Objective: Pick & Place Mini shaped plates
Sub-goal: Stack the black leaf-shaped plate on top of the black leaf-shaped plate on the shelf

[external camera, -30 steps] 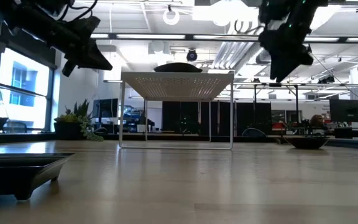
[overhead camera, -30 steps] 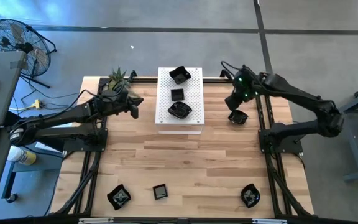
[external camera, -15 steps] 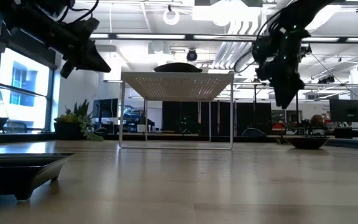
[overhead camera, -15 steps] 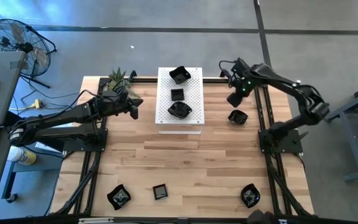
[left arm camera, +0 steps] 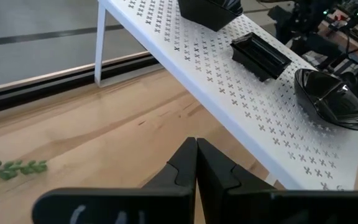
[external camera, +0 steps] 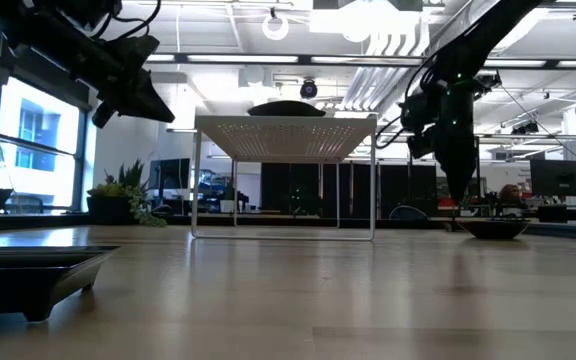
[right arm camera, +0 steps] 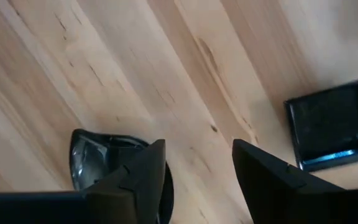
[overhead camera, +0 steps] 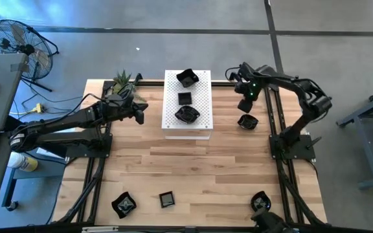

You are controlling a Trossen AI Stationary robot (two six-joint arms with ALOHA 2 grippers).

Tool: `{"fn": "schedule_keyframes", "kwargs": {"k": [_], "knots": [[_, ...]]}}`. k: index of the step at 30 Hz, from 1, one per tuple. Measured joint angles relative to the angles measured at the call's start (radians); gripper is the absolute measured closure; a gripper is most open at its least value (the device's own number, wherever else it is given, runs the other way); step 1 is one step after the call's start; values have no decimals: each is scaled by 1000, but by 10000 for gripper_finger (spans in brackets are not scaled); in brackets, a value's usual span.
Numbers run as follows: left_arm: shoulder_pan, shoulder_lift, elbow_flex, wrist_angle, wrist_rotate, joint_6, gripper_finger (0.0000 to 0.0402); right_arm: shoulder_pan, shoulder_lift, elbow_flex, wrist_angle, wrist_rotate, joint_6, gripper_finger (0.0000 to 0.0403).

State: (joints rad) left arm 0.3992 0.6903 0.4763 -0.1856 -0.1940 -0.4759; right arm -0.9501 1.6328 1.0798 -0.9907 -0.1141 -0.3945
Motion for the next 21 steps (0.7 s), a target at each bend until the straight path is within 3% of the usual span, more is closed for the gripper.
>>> {"fn": "schedule_keyframes", "kwargs": {"k": [7,21], "knots": [[0,0,0,-5,6,-1,401,0,50,-13,-10,-70,-127,240],[0,1,0,-5,8,0,401,1,50,-116,21,-51,-243,284]]}}
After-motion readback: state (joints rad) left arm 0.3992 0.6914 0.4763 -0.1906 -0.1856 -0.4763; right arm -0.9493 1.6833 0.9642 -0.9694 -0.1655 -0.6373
